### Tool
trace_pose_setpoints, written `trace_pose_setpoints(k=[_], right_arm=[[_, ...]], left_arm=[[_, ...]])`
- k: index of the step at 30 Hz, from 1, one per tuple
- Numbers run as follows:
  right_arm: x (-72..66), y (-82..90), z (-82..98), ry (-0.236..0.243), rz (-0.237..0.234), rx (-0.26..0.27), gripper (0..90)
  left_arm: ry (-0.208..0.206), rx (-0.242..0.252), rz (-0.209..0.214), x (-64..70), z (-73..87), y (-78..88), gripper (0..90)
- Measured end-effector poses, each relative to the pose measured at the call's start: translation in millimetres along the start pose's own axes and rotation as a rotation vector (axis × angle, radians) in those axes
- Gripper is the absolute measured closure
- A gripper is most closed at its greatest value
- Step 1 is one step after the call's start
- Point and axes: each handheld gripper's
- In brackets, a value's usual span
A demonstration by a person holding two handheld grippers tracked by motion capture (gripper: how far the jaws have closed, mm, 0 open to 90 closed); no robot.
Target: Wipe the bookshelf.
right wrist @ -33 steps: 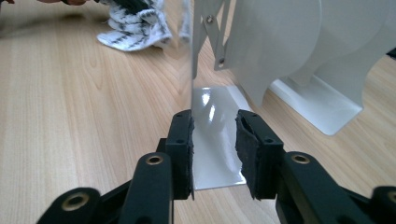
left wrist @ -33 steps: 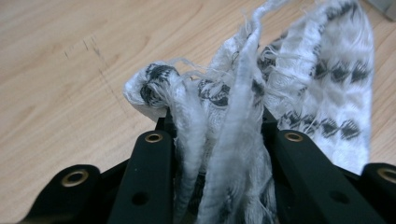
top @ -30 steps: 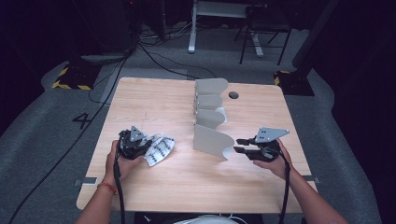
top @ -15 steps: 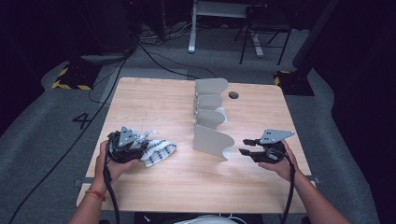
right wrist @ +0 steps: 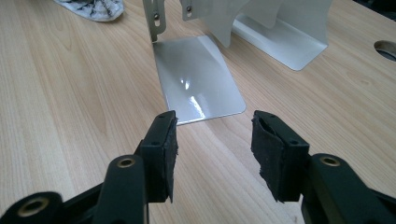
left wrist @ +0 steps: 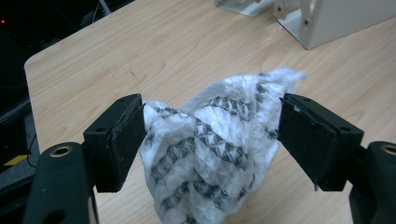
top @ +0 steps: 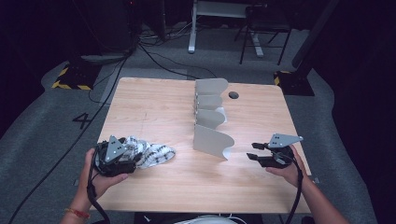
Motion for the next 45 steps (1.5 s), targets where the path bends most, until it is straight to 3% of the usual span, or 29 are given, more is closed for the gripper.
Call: trace_pose_setpoints(k=[8,15,17,22,26,30,32,35,36,38,45], right_arm=[[1.0,11.0,12.5,-0.012,0.028,0.004,48.0],[10.3,19.8,33.1,-0.034,0.064,-0.003,44.4],[15.1,21.8,40.1,-0.034,0.082,-0.01,43.7],[25.5,22.1,59.8,-0.045,0.101,-0.038,40.9],[34.6,20.2,83.2,-0.119,0.104,-0.052,37.6],[38.2,18.1,96.9,-0.177,0.122,-0.043,32.0],[38.5,18.6,101.2,-0.194,0.13,-0.046,31.2],[39.3,20.4,102.5,-0.215,0.131,-0.015,30.4],[40.2,18.7,102.6,-0.226,0.128,-0.032,29.9],[39.8,17.7,102.2,-0.215,0.126,-0.04,29.2],[36.7,16.3,101.8,-0.186,0.147,-0.05,28.6]], left_arm=[[-0.03,-0.069,0.01,8.8,17.6,6.7,22.9],[-0.044,-0.14,0.024,14.1,44.1,-1.1,22.2],[-0.033,-0.139,0.049,12.6,52.0,-4.0,21.4],[0.0,-0.175,0.068,8.0,68.4,-13.6,20.7],[0.031,-0.191,0.087,5.0,78.0,-21.1,20.0],[0.06,-0.186,0.093,4.5,86.0,-29.7,19.9],[0.099,-0.159,0.11,5.7,89.3,-33.6,20.0],[0.109,-0.143,0.12,5.8,92.2,-32.6,19.8],[0.114,-0.131,0.128,4.9,94.1,-33.0,19.9],[0.158,-0.121,0.166,-0.4,97.6,-35.5,18.9],[0.161,-0.123,0.162,-0.5,97.7,-35.5,18.7]])
Point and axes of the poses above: each handheld gripper's, and its own axes: y roughly backward along the jaws, z roughly out of its underside, x roughly to its right, and after that the axes turned 9 degrees about -y, right-handed
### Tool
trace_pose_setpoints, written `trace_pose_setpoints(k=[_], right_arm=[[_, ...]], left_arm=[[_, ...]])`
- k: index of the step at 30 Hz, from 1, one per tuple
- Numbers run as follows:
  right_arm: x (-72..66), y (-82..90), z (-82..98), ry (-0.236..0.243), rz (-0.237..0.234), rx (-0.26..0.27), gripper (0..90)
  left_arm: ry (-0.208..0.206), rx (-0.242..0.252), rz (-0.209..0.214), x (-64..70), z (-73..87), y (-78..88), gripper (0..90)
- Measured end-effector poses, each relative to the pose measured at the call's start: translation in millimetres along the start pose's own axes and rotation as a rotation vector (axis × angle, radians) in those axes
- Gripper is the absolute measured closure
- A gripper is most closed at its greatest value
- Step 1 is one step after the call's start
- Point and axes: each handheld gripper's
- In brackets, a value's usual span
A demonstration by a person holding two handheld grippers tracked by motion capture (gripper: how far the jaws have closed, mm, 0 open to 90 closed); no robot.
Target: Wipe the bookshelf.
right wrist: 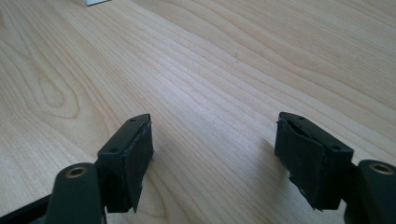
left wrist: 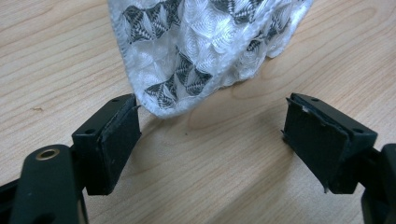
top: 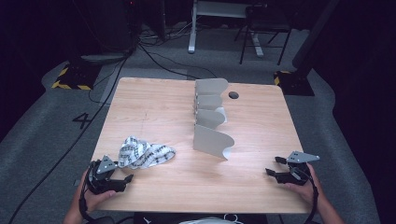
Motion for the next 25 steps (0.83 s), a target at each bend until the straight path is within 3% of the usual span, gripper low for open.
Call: trace_pose_setpoints(k=[13,25], right_arm=[[1.1,-0.2,-0.2,0.008,-0.011,0.0,28.7],[1.4,0.4,0.4,0.013,-0.02,-0.001,28.3]], left_arm=[[0.027,0.0,-0.016,1.8,1.5,1.2,18.4],[0.024,-0.004,-0.018,1.4,1.2,0.9,17.3]])
Point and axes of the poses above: each handheld gripper's, and its own axes: y roughly backward along the jaws, z roughly out of its underside, x roughly to its right, and after that the axes turned 9 degrees about -y, right-handed
